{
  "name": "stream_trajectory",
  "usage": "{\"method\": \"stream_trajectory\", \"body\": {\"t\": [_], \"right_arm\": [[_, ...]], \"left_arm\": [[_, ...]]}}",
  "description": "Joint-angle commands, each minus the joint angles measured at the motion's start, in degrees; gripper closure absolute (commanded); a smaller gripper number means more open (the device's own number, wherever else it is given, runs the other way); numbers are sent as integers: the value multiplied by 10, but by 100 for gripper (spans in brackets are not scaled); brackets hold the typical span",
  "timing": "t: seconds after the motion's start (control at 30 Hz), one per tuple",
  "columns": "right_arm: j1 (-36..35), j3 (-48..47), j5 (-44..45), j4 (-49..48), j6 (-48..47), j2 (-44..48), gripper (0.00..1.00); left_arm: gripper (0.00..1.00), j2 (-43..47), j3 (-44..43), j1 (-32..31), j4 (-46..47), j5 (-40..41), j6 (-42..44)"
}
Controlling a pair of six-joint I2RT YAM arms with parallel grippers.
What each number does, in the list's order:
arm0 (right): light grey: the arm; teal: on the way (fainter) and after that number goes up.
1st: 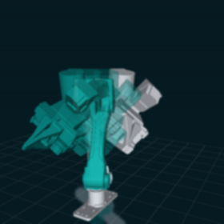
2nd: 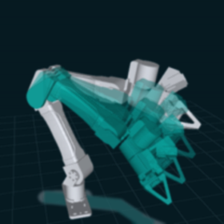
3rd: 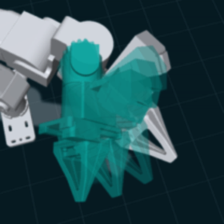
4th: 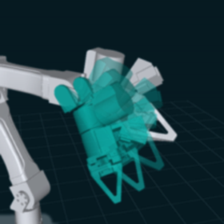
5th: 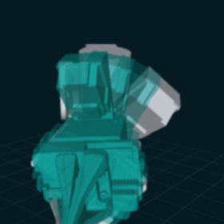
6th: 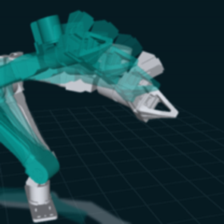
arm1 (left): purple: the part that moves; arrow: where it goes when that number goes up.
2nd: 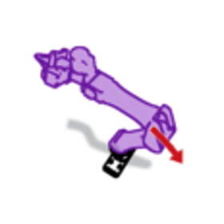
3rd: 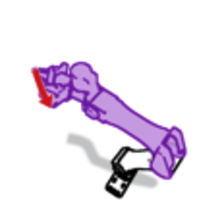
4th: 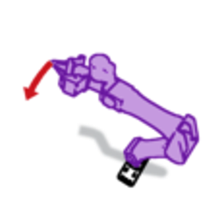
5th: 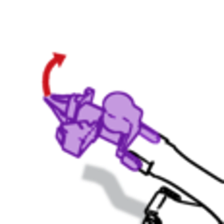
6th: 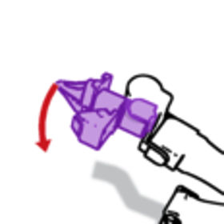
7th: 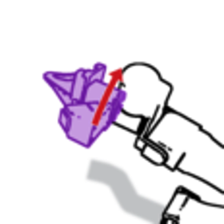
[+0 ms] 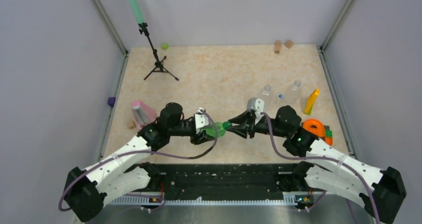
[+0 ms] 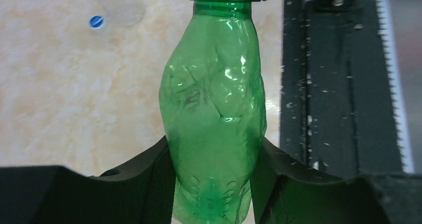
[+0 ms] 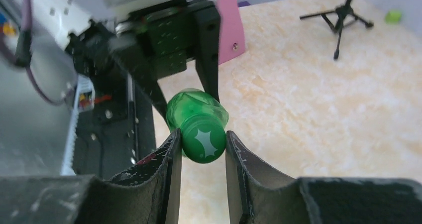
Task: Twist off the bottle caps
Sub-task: Unscrew the bottle cap from the plastic bottle.
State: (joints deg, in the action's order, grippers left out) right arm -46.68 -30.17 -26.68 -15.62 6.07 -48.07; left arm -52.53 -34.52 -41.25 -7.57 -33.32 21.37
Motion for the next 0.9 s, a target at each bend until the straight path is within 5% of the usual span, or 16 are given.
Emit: {"method": "stream_trajectory", "body": {"t": [0.0,0.17,0.37,0.5,0.6,0.77,0.87], "right_arm": [[-8,-23,-202,95,-302,22,100],[-8,-35,-224,127,-473,13,100],[-8,-111,-205,224,-538,-39,100],[-8,-62,-145,107,-459,-25,87],[-8,5,-72,-1,-379,14,68],[-8,92,-4,-165,-191,83,52],[-8,86,39,-174,-51,105,49]], "left_arm": [[100,-22,-29,60,41,-180,-68],[100,-87,-83,90,-11,-304,-59],[100,-164,-171,95,-220,-368,90],[100,-157,-141,96,-153,-265,17],[100,-117,-97,94,-79,-161,-23],[100,-42,-37,86,3,-26,-41],[100,-6,-4,61,47,37,-26]]}}
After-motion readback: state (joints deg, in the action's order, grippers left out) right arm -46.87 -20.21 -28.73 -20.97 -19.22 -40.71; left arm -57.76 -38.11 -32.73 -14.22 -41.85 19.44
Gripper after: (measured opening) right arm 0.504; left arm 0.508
